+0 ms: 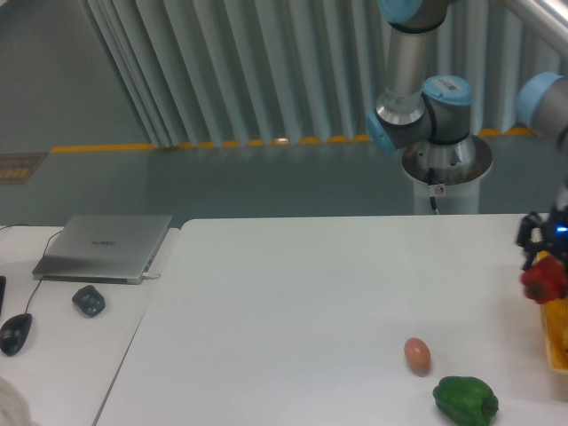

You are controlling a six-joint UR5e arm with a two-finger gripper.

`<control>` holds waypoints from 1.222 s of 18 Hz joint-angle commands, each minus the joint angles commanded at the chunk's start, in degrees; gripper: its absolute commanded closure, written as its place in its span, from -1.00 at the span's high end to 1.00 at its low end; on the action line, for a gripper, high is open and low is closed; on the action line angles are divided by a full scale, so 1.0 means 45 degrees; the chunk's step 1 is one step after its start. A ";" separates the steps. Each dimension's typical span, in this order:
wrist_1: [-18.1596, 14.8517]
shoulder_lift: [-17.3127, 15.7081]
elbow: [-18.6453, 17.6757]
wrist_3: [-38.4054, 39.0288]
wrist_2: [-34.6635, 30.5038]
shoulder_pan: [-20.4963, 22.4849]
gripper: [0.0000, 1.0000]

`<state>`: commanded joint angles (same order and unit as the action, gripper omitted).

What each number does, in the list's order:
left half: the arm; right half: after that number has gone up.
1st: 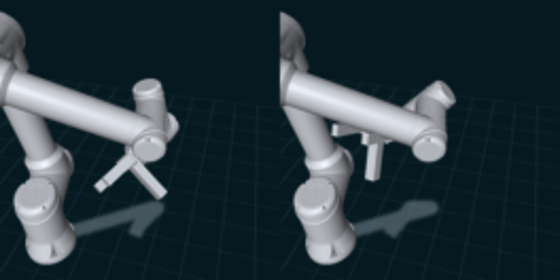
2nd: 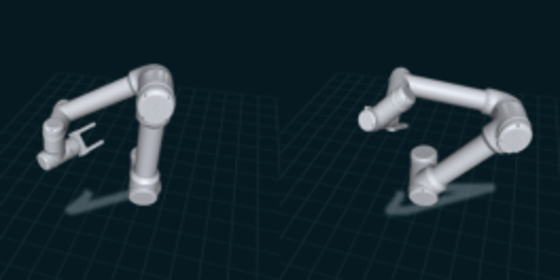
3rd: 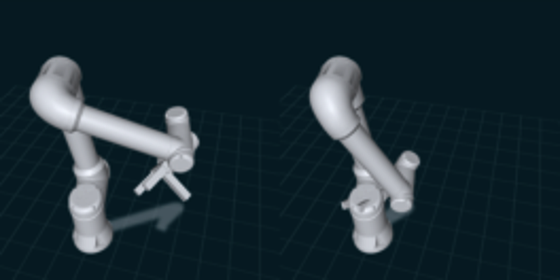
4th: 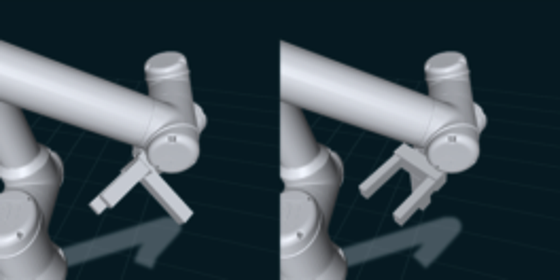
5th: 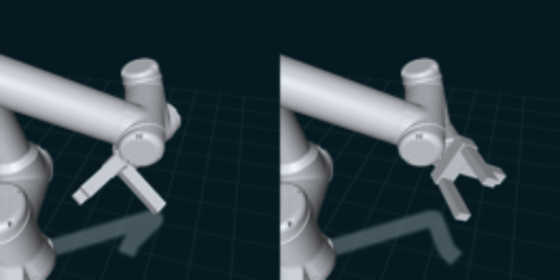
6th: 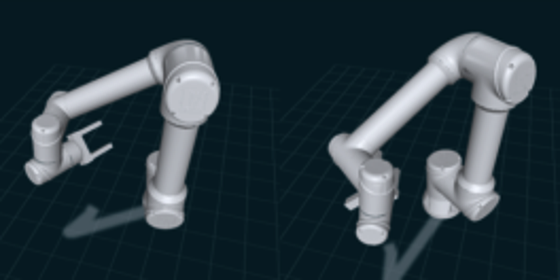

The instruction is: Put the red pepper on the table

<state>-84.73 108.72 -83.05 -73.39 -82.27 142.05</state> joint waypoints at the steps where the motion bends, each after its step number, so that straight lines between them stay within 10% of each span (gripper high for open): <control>1: 0.0058 0.0039 -0.0059 0.0272 0.0000 -0.0197 0.00; 11: 0.3103 0.0545 -0.1112 0.3711 -0.1907 -0.1603 0.00; 22: 0.3360 0.1133 -0.1524 0.4337 -0.2285 -0.2054 0.07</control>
<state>-69.61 113.82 -89.91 -53.88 -92.55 132.80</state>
